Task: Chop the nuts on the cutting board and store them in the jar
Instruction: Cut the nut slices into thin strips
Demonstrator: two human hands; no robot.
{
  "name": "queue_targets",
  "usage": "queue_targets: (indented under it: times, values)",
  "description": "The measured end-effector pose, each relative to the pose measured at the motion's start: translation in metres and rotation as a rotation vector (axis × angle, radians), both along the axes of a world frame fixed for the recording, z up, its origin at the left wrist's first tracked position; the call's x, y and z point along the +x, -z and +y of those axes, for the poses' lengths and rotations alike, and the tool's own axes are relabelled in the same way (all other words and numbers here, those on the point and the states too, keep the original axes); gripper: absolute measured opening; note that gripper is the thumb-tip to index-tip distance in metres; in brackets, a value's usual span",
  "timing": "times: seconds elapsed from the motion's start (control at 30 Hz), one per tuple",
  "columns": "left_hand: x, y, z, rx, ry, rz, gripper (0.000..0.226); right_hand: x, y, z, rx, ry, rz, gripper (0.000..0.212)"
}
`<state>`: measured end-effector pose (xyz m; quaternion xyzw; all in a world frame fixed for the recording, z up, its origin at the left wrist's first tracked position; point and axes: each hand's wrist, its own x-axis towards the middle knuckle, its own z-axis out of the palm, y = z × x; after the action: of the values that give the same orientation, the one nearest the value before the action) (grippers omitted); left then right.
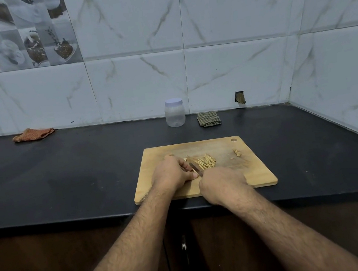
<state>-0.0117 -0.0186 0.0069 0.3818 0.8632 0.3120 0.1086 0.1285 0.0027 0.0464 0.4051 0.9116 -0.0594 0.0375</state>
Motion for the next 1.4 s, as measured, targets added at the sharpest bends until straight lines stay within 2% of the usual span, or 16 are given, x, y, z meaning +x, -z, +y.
queue_targets:
  times: [0.73,1.0,1.4]
  values:
    - [-0.002,-0.001,0.003,-0.004,0.006,-0.02,0.018,0.007,-0.005,-0.006,-0.016,-0.024,-0.095,0.03]
    - [-0.002,-0.001,0.003,-0.008,0.026,-0.011,0.022,0.026,0.008,-0.009,-0.041,0.017,-0.003,0.027]
    - [-0.002,-0.002,0.003,-0.013,0.012,-0.039,0.02,0.021,0.0,-0.009,-0.019,0.012,-0.032,0.03]
